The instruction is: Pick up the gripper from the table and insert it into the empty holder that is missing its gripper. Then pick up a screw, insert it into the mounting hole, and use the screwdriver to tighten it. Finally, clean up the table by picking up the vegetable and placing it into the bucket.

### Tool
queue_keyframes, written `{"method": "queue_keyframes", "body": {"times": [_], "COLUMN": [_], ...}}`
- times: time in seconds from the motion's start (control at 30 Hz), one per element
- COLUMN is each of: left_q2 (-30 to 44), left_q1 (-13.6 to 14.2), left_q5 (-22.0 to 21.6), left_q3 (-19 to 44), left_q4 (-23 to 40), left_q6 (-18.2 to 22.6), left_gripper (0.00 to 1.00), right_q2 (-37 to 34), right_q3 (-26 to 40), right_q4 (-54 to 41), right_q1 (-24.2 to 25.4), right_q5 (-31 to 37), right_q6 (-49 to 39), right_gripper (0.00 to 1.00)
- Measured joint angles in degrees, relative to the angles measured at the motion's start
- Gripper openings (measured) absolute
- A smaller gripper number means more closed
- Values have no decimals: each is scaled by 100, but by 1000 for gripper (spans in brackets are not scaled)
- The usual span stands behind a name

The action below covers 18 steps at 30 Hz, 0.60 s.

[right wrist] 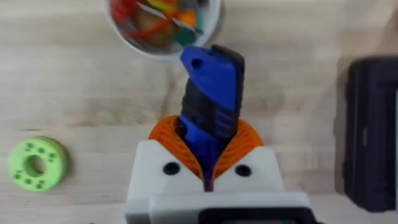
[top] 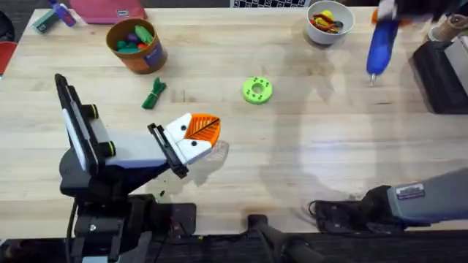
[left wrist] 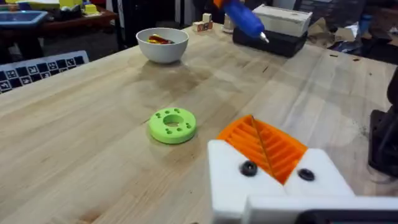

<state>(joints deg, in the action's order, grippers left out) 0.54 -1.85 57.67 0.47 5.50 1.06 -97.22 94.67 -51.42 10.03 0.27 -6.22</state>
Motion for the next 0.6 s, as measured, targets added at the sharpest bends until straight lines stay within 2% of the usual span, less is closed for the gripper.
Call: {"method": "queue_keyframes", "body": {"times": [0.23,0.6], "left_q2": [-1,-1], "left_q1": [2,1], "left_q5": [0,0], "left_q3": [0,0], "left_q4": [0,0], "left_q6": [0,0], "left_gripper": [17,17], "right_q2": [492,1127], "right_q3": [608,667], "right_q4": [326,1479], "right_q1": [-784,-2447], "right_q5": [-83,-125], "right_q6": [282,803], "right_gripper": [26,26]}}
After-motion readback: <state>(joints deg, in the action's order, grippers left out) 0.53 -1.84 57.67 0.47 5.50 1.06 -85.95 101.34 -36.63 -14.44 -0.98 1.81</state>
